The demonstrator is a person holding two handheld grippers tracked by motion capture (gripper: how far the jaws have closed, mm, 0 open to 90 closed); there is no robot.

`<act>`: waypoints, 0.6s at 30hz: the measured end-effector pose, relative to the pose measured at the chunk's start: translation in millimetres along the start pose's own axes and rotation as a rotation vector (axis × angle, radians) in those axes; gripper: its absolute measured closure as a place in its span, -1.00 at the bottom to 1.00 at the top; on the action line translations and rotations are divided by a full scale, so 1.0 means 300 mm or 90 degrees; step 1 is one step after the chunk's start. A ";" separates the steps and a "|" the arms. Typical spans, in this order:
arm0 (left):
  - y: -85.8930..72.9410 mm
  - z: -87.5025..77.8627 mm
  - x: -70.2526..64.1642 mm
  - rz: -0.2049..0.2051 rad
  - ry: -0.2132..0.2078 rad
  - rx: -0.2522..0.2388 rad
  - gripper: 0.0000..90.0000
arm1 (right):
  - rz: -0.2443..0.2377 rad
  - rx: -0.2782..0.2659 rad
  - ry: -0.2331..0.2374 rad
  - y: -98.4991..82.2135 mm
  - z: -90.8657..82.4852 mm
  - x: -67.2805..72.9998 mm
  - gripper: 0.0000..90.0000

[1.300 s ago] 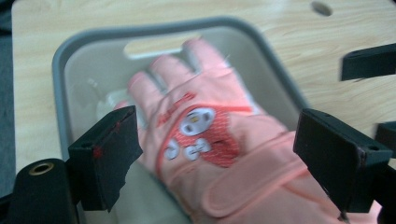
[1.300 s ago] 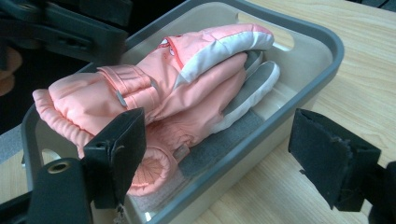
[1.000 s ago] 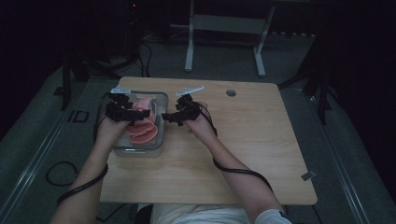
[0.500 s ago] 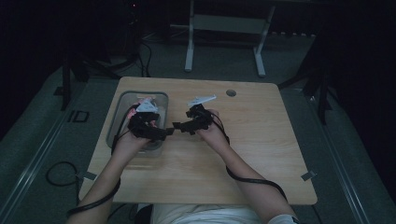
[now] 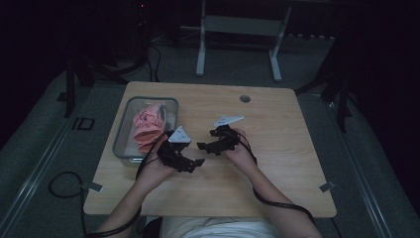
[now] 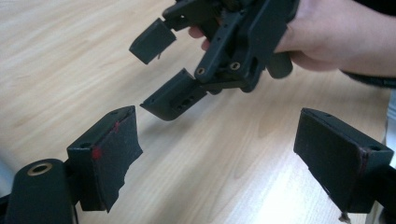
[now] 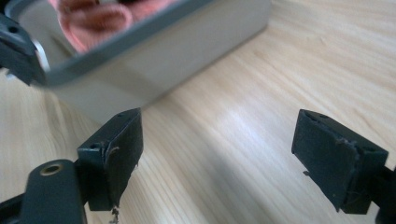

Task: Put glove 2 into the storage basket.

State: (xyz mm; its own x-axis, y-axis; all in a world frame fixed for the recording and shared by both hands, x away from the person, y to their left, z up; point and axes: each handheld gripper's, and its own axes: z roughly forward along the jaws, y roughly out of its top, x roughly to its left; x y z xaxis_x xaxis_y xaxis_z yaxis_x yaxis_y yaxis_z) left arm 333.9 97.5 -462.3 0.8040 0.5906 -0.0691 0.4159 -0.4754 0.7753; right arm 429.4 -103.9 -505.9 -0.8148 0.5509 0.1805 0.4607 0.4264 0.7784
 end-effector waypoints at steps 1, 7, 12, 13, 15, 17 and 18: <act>-0.004 0.009 -0.009 0.003 -0.005 0.002 -0.70 | -0.003 0.001 -0.003 -0.012 -0.003 -0.003 -0.63; -0.030 0.059 -0.057 0.019 -0.030 0.003 -0.70 | -0.016 0.011 -0.001 -0.080 -0.020 -0.009 -0.64; -0.058 0.102 -0.084 0.028 -0.054 0.006 -0.70 | -0.020 0.016 0.004 -0.131 -0.032 -0.015 -0.65; -0.063 0.110 -0.089 0.028 -0.056 0.010 -0.70 | -0.020 0.017 0.004 -0.137 -0.034 -0.015 -0.65; -0.073 0.127 -0.096 0.034 -0.061 0.023 -0.70 | -0.025 0.017 0.001 -0.155 -0.038 -0.015 -0.65; -0.081 0.138 -0.101 0.034 -0.061 0.021 -0.70 | -0.027 0.020 0.002 -0.171 -0.043 -0.015 -0.67; -0.085 0.143 -0.103 0.033 -0.065 0.022 -0.70 | -0.026 0.021 0.001 -0.179 -0.045 -0.017 -0.67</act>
State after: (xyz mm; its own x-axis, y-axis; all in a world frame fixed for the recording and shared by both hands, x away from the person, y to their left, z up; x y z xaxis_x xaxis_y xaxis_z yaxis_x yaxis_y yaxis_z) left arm 316.6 63.3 -506.8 0.8633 0.4958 -0.0942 0.3851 -0.5267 0.7578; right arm 404.1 -139.3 -540.6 -0.8338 0.5314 0.1496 0.4381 0.4719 0.7651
